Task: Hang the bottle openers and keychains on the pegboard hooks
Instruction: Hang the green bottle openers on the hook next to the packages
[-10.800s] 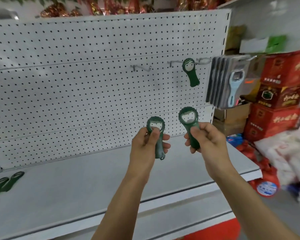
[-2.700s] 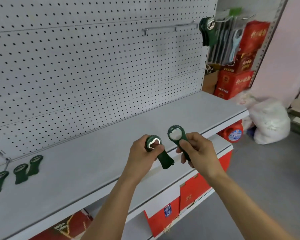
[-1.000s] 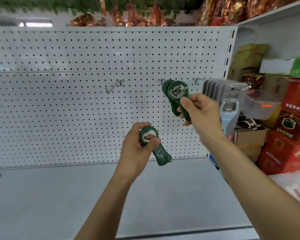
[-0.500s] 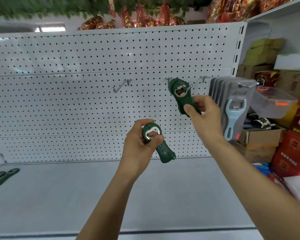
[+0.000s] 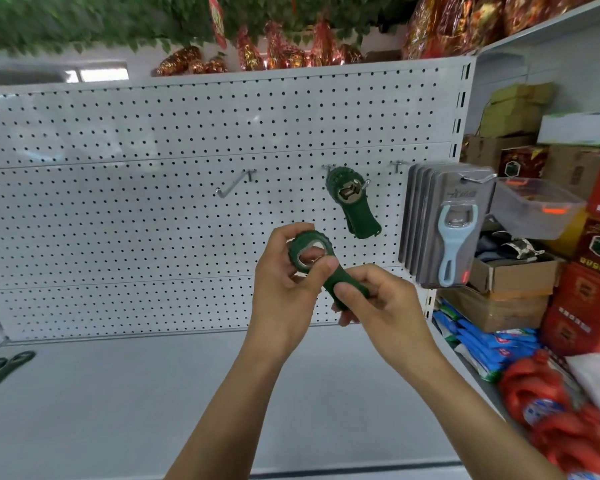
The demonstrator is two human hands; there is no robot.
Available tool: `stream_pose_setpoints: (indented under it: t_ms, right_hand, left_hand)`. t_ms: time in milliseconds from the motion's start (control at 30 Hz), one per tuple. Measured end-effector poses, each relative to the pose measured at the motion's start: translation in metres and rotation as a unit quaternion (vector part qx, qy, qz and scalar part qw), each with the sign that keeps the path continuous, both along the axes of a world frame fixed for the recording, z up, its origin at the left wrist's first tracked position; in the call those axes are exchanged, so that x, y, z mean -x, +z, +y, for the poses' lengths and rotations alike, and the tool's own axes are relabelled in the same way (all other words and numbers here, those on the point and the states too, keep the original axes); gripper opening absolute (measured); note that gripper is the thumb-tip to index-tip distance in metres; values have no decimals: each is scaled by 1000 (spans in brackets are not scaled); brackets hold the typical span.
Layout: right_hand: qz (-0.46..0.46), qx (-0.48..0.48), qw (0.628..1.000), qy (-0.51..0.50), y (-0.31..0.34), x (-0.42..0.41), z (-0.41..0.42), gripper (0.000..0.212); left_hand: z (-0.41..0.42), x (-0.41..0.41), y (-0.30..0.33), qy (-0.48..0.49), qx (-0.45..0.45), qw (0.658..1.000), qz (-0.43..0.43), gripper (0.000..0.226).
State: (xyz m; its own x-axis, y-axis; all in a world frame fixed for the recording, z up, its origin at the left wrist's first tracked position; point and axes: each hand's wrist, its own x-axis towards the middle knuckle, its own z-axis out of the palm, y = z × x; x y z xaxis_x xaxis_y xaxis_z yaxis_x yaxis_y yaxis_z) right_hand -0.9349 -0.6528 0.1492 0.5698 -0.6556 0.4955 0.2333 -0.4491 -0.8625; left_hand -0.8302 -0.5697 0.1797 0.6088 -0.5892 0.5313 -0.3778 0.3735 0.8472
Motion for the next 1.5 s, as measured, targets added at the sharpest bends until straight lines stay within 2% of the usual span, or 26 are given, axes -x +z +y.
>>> stream_pose_setpoints:
  t_ms: [100, 200, 333, 467, 733, 1033, 1167, 1333, 1500]
  right_hand:
    - [-26, 17, 999, -16, 12, 5, -3, 6]
    - [-74, 24, 996, -37, 25, 9, -5, 5]
    - [-111, 25, 991, -67, 37, 13, -13, 8]
    - [-110, 22, 989, -93, 42, 12, -26, 6]
    - [-71, -16, 993, -94, 40, -3, -50, 9]
    - [-33, -50, 994, -94, 30, -15, -68, 5]
    - [-4, -71, 993, -93, 2, -12, -63, 9]
    - [107, 19, 990, -87, -71, 6, -41, 15]
    - [216, 76, 973, -36, -133, 20, -5, 20]
  left_hand:
    - [-4, 4, 11, -11, 4, 999, -44, 42]
    - [-5, 7, 18, -22, -19, 994, -106, 56]
    - [-1, 5, 11, 16, -72, 980, -187, 69]
    - [2, 1, -9, 79, -119, 957, -253, 58]
    - [6, -6, -39, 153, -179, 924, -302, 46]
    - [4, -8, -62, 192, -222, 905, -307, 43]
    - [6, -7, -79, 200, -249, 902, -291, 41]
    - [20, 0, -110, 199, -293, 898, -261, 44]
    - [47, 5, -148, 204, -328, 903, -187, 43]
